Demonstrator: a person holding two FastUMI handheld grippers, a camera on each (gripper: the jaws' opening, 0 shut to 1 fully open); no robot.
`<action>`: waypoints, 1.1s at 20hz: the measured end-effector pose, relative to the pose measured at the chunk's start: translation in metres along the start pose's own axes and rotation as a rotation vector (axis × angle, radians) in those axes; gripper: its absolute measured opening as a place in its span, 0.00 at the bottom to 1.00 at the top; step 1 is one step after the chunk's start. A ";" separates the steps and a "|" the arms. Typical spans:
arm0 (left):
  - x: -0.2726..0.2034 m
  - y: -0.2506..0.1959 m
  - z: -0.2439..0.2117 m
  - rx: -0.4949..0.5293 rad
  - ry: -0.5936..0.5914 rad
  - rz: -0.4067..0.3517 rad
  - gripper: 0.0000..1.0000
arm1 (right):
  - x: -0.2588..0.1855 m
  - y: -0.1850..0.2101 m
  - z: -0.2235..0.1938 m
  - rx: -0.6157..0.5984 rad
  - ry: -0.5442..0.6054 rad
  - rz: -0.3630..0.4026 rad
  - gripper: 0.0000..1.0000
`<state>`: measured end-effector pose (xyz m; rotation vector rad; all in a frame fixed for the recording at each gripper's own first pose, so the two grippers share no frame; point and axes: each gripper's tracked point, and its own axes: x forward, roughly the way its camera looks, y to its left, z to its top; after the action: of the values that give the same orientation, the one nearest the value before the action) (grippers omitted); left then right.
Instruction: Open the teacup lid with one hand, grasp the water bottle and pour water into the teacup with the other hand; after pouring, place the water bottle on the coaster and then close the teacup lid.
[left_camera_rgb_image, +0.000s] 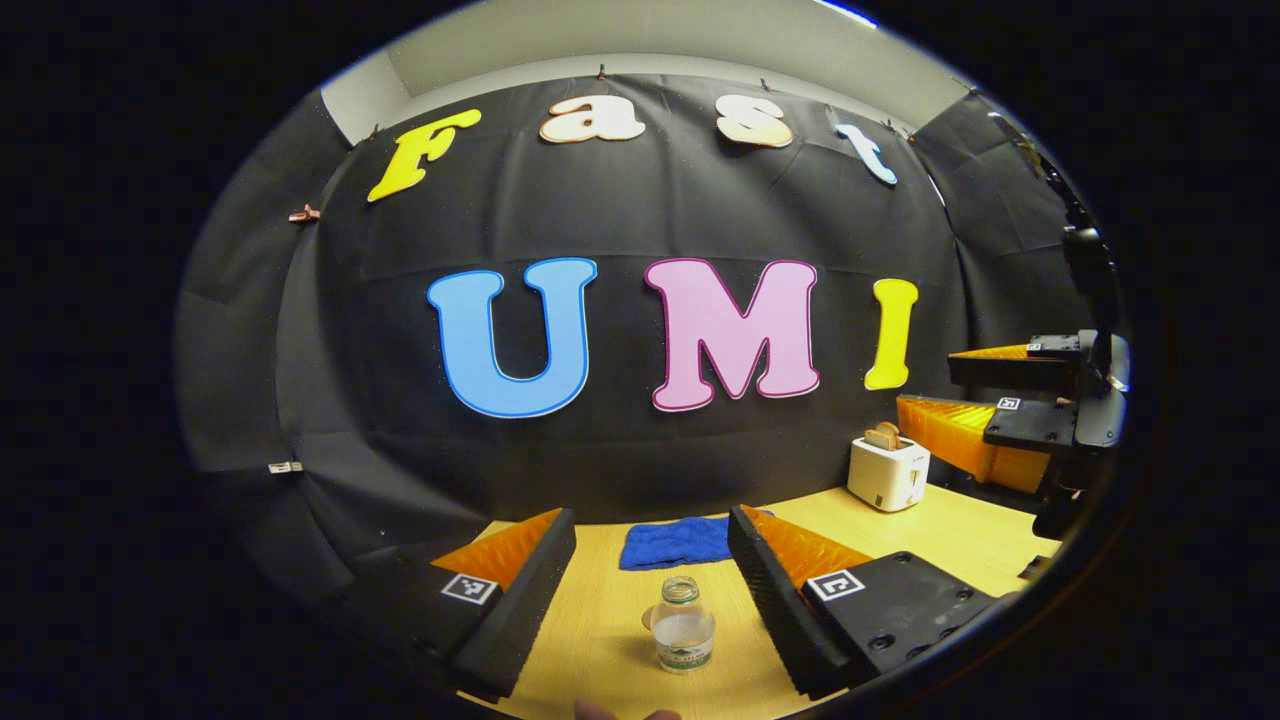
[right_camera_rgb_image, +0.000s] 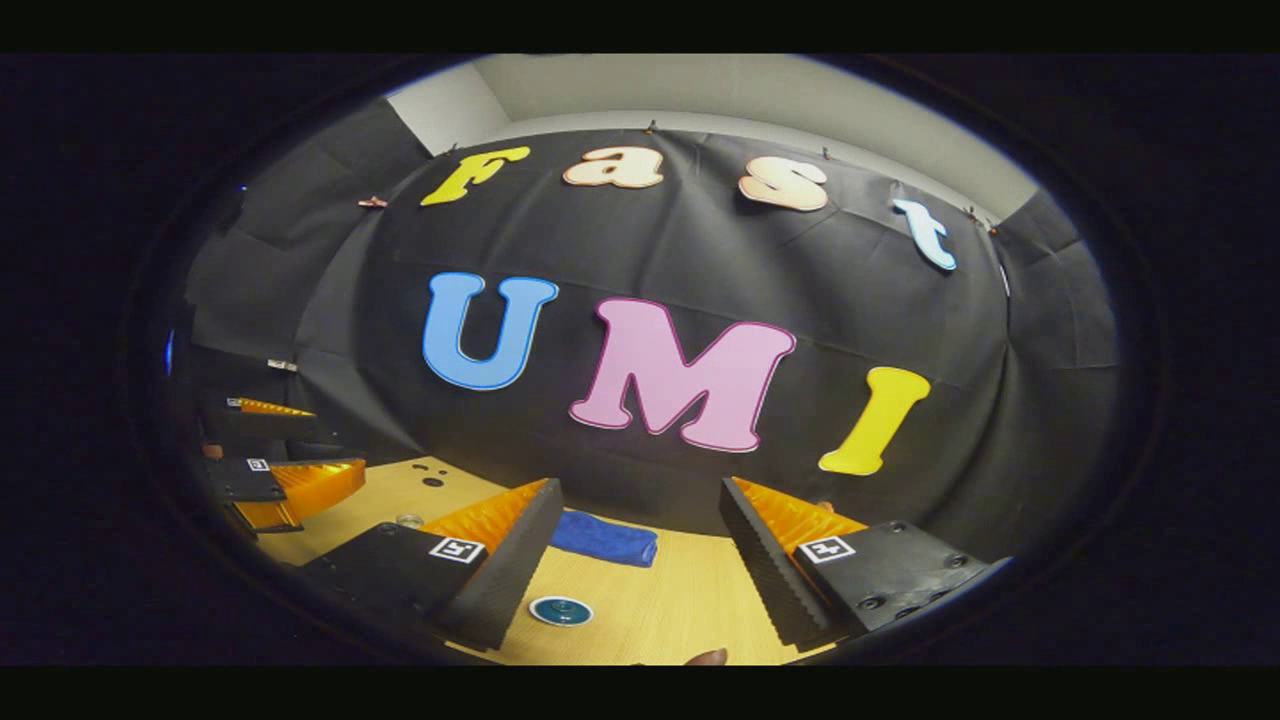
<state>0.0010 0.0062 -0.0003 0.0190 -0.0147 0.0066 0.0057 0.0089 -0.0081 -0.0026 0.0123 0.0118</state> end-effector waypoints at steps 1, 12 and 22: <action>0.001 -0.001 -0.003 0.000 -0.001 -0.004 0.96 | 0.001 0.002 -0.002 0.004 0.000 0.003 0.98; 0.024 -0.018 -0.112 -0.045 0.032 0.000 0.97 | 0.011 0.032 -0.117 0.043 0.028 0.043 0.98; 0.054 -0.035 -0.210 -0.066 0.064 -0.006 0.96 | 0.035 0.063 -0.245 0.055 0.131 0.109 0.97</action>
<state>0.0584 -0.0246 -0.2105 -0.0472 0.0493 0.0009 0.0373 0.0722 -0.2538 0.0524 0.1433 0.1205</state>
